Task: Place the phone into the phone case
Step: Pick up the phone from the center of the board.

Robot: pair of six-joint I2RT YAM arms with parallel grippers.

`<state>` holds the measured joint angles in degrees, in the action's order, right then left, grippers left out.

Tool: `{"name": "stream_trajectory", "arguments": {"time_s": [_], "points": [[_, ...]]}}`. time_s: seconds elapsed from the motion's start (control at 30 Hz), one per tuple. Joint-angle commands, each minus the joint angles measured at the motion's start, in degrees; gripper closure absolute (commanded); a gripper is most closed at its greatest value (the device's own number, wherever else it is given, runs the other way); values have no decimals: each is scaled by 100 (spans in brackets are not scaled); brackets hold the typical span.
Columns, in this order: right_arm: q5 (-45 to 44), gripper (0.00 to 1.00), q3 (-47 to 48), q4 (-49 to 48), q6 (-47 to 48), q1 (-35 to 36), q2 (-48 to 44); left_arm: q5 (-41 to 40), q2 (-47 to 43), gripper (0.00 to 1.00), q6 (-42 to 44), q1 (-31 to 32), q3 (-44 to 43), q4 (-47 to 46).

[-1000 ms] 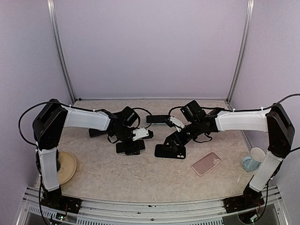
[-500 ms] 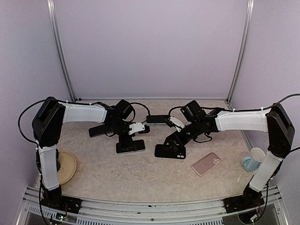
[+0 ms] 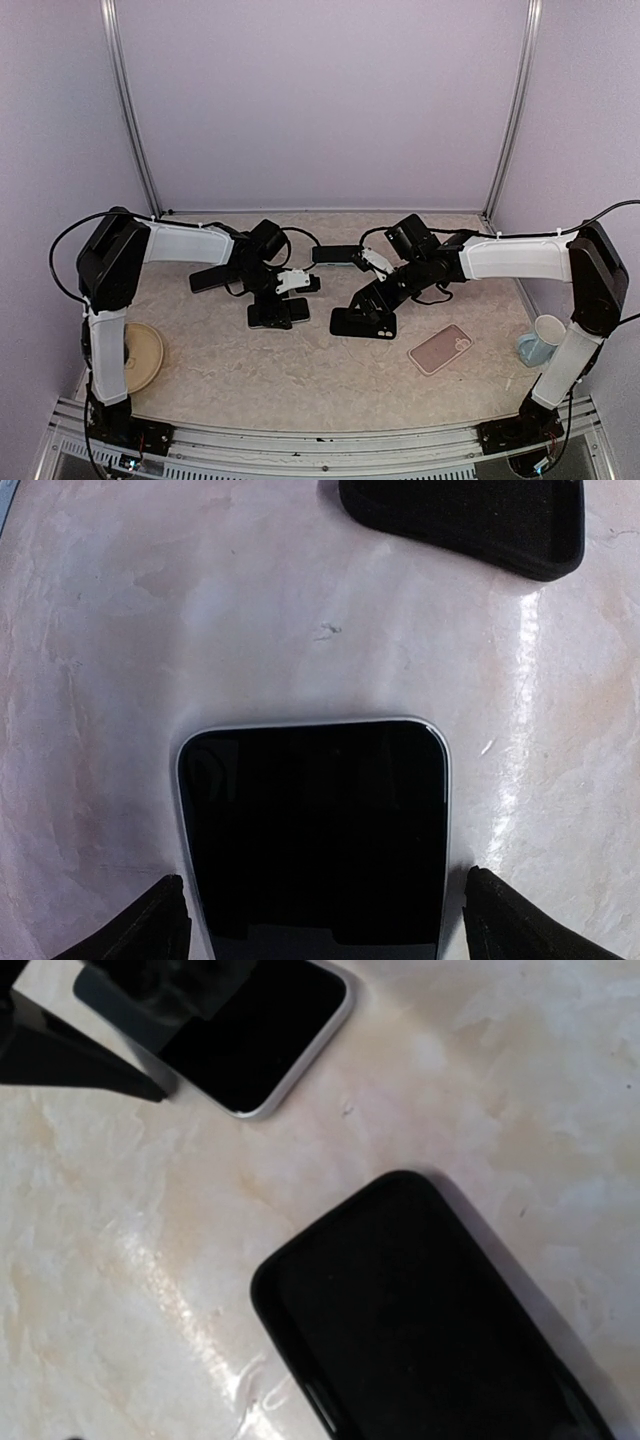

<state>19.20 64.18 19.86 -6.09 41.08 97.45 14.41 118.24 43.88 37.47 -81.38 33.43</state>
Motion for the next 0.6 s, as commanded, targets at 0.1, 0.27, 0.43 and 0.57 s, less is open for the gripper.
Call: {"name": "stream_trajectory", "arguments": {"time_s": [0.1,0.27,0.43,0.57], "points": [[-54,0,-39,-4,16,-28,-63,-59,284,10,-44,32,-77,66],[-6,0,20,-7,11,-34,-12,8,348,15,-94,14,-185,208],[-41,0,69,43,41,-34,-37,-149,354,19,-153,23,-205,220],[-45,0,70,38,40,-30,-59,-221,421,28,-186,40,-224,202]]}}
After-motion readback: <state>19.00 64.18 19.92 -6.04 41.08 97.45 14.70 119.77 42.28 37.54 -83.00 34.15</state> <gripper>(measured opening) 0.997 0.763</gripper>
